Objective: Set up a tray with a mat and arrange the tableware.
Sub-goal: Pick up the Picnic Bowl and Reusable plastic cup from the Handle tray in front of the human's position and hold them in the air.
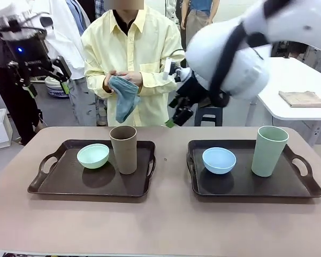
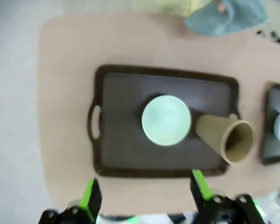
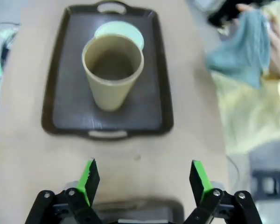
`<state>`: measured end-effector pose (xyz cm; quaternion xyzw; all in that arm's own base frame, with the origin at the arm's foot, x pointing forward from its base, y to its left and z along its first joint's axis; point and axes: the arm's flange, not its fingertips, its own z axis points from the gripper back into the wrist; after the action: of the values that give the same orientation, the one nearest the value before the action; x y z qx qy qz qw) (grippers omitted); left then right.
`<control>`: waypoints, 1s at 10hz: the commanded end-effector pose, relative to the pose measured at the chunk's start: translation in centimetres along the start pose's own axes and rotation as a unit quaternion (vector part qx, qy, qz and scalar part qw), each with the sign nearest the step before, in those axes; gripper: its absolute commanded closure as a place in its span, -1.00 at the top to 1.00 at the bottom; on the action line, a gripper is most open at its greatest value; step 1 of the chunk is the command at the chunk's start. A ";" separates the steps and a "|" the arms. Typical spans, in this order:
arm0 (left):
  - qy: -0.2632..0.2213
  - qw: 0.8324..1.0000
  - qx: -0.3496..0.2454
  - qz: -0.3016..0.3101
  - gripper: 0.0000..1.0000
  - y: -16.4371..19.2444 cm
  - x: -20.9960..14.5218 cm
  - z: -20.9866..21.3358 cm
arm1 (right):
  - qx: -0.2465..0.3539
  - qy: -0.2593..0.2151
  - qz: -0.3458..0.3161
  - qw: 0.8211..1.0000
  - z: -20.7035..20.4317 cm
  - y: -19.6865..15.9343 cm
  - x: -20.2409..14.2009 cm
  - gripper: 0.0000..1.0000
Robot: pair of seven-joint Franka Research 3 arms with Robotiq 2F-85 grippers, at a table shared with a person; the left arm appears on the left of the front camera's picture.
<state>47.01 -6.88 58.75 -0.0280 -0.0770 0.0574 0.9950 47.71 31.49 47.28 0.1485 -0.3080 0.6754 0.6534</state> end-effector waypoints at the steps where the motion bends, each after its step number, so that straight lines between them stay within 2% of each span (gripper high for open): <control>1: -0.016 1.000 0.016 0.009 1.00 -0.1 0.1 -1.7 | 0.067 -0.023 0.020 0.997 -1.8 -3.8 -0.6 1.00; 3: -0.028 0.999 0.022 0.000 1.00 -0.1 0.3 -3.8 | 0.107 -0.021 0.000 0.994 -4.3 -5.1 -0.7 1.00; 6: -0.022 1.000 -0.016 -0.013 1.00 0.5 -0.3 -5.6 | 0.147 -0.016 -0.042 0.988 -5.4 -4.8 -1.4 1.00; 7: -0.021 0.999 -0.024 -0.019 1.00 0.6 -0.4 -5.8 | 0.143 -0.014 -0.050 0.988 -5.3 -4.4 -1.4 1.00; 8: 0.003 0.999 -0.028 -0.035 1.00 0.8 -1.0 -5.7 | 0.127 0.010 -0.083 0.988 -4.5 -3.6 -1.4 1.00; 9: -0.014 1.000 0.000 -0.007 1.00 0.3 0.2 -5.7 | 0.136 -0.022 -0.037 0.990 -5.9 -4.3 -1.9 1.00; 10: -0.014 1.000 0.000 -0.007 1.00 0.3 0.2 -5.7 | 0.136 -0.022 -0.037 0.990 -5.9 -4.3 -1.9 1.00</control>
<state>47.88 -6.70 52.83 -0.0331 -0.0872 0.0427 0.9947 53.02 33.59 43.07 0.2614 -0.2141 0.6739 0.6570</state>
